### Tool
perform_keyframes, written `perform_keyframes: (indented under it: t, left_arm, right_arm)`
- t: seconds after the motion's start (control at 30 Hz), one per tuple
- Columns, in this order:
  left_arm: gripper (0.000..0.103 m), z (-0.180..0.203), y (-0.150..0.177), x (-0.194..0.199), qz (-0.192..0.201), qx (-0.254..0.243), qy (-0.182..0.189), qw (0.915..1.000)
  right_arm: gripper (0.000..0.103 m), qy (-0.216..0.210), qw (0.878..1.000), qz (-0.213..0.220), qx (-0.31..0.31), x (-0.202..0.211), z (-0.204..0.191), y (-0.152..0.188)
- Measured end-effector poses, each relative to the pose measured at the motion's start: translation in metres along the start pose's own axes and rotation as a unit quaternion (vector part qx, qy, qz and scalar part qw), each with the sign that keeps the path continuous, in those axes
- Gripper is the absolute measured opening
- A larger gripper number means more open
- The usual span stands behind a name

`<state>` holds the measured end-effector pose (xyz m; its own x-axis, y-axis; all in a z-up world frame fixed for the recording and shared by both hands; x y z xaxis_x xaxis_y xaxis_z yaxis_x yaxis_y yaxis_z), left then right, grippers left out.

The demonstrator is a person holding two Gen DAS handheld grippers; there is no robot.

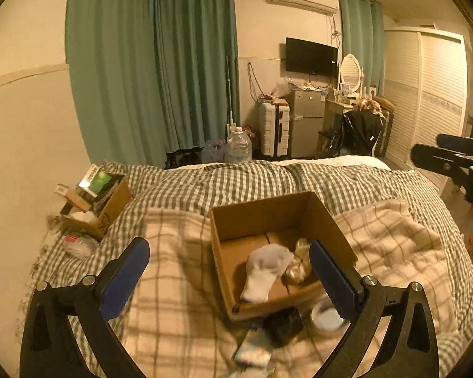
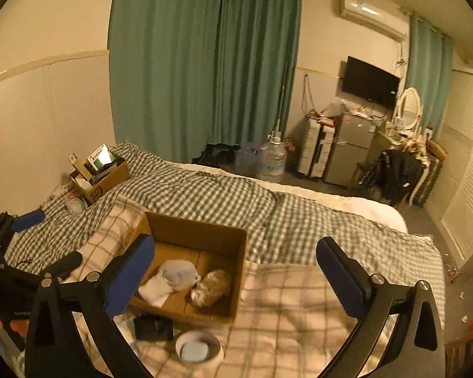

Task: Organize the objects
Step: 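Grasp the white plush toy with the left gripper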

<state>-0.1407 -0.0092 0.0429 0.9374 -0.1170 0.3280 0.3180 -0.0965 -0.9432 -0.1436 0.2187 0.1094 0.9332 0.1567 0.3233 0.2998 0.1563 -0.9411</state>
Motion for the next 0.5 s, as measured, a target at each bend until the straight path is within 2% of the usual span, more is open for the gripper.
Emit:
perform_keyframes:
  t: [0.13,0.27,0.4,0.5]
  left_arm:
    - [0.103,-0.001,0.022,0.023,-0.012,0.009,-0.005,0.9999]
    - [0.103,0.003,0.057,0.03,-0.029,0.013,-0.015,0.9994]
    - [0.103,0.002,0.099,0.024,-0.054,0.035,-0.019,0.9977]
    - [0.103,-0.002,0.135,0.012,-0.087,0.053,-0.03,0.9943]
  right_arm:
    - [0.103,0.013,1.0,-0.016,0.0,0.033,-0.01,0.021]
    - [0.103,0.018,0.999,-0.033,-0.013,0.051,-0.025,0.064]
    - [0.103,0.032,0.998,-0.047,-0.021,0.046,-0.036,0.107]
    - [0.103,0.053,0.996,-0.07,0.001,0.03,-0.044,0.139]
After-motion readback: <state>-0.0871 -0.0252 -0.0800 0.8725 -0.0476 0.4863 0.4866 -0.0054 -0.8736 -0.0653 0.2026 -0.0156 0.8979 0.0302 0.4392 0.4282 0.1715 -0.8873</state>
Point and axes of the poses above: each gripper's, at about its wrist camera, not at the fingertips, and x roughly against the way its jaws point, z to its right, y to its underside, the point moved 3 cm from there along -x, roughly the way its jaws point, and after that the axes turned 14 degrees about z, right-handed, at the moved point
